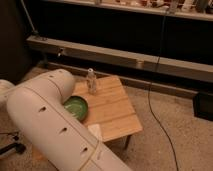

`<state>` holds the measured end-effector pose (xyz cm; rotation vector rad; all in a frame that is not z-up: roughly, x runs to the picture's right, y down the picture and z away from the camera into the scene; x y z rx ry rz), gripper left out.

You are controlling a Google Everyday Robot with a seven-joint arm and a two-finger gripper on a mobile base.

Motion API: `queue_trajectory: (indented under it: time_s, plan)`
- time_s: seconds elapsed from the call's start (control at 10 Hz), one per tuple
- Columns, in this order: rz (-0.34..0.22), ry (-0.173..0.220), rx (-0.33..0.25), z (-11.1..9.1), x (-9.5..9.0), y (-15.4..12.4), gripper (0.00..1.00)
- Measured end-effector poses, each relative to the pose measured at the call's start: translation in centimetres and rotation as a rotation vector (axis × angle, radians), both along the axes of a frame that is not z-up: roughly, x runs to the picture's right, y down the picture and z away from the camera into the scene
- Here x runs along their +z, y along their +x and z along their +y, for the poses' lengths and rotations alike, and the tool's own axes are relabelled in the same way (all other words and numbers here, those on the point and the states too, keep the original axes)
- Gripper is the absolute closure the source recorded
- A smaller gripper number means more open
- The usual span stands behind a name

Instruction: Push the eraser across the table

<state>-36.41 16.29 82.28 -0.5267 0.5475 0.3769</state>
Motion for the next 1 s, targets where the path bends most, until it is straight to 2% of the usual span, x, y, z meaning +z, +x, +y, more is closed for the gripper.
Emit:
queue_trajectory:
  time_s: [0.3, 0.6, 1.0]
  plan:
    - [0.030, -0.024, 0.043, -0.3, -1.2, 1.9, 1.00]
    - [0.017, -0.061, 0.071, 0.7, -1.9, 2.5, 1.00]
    - [0.003, -0.081, 0.095, 2.5, -1.3, 3.6, 1.00]
